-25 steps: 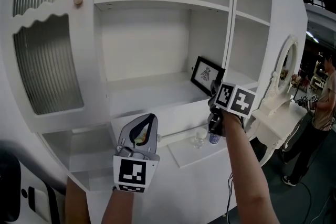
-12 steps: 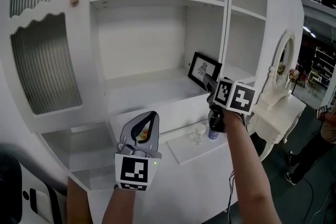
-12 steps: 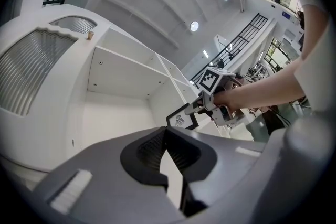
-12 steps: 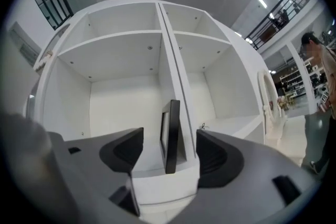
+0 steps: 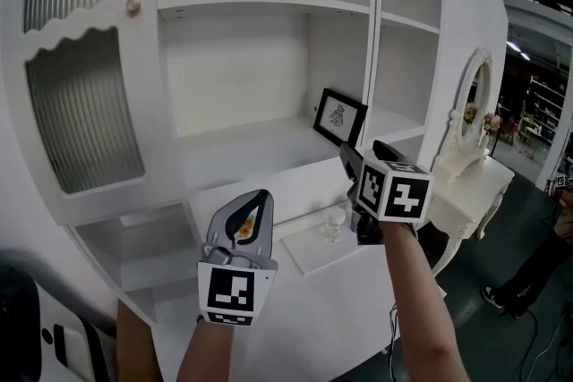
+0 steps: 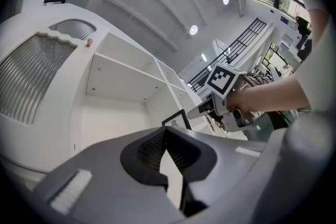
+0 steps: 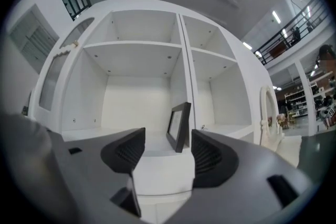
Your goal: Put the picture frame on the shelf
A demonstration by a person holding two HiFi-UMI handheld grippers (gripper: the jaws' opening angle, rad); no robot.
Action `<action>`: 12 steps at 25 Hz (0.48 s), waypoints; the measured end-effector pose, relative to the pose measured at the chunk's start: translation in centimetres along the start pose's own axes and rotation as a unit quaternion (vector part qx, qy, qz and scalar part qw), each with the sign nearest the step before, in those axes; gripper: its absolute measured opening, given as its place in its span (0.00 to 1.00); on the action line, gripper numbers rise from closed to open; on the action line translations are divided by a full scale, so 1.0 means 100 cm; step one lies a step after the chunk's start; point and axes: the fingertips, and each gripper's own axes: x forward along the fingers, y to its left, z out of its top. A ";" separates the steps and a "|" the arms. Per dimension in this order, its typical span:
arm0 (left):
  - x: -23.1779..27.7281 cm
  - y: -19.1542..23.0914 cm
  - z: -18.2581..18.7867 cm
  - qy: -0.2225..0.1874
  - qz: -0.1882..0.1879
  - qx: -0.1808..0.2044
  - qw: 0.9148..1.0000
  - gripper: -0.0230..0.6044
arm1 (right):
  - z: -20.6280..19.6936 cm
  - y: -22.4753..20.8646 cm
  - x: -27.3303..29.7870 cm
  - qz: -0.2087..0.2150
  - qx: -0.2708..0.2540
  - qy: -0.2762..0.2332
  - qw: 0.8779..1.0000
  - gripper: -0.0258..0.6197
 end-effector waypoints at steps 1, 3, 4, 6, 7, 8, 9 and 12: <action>-0.002 -0.001 0.001 -0.001 -0.003 0.000 1.000 0.05 | 0.000 0.005 -0.007 0.003 -0.006 -0.006 1.000 0.48; -0.003 -0.002 0.003 -0.003 -0.009 -0.002 1.000 0.05 | 0.002 0.013 -0.020 0.003 -0.020 -0.017 1.000 0.46; -0.004 -0.002 0.004 -0.003 -0.011 -0.005 1.000 0.05 | 0.003 0.017 -0.026 0.001 -0.029 -0.022 0.999 0.44; -0.005 -0.001 0.006 -0.003 -0.014 -0.019 1.000 0.05 | 0.007 0.024 -0.038 -0.004 -0.049 -0.033 0.998 0.39; -0.004 -0.001 0.007 -0.004 -0.016 -0.025 1.000 0.05 | 0.008 0.026 -0.043 -0.007 -0.059 -0.037 0.998 0.35; -0.004 0.000 0.009 -0.006 -0.019 -0.027 0.999 0.05 | 0.009 0.028 -0.048 -0.011 -0.068 -0.041 0.997 0.31; -0.003 0.000 0.010 -0.009 -0.022 -0.027 0.999 0.05 | 0.009 0.029 -0.053 -0.017 -0.076 -0.044 0.996 0.26; -0.003 0.000 0.011 -0.014 -0.027 -0.035 0.999 0.05 | 0.006 0.029 -0.069 -0.034 -0.092 -0.052 0.994 0.17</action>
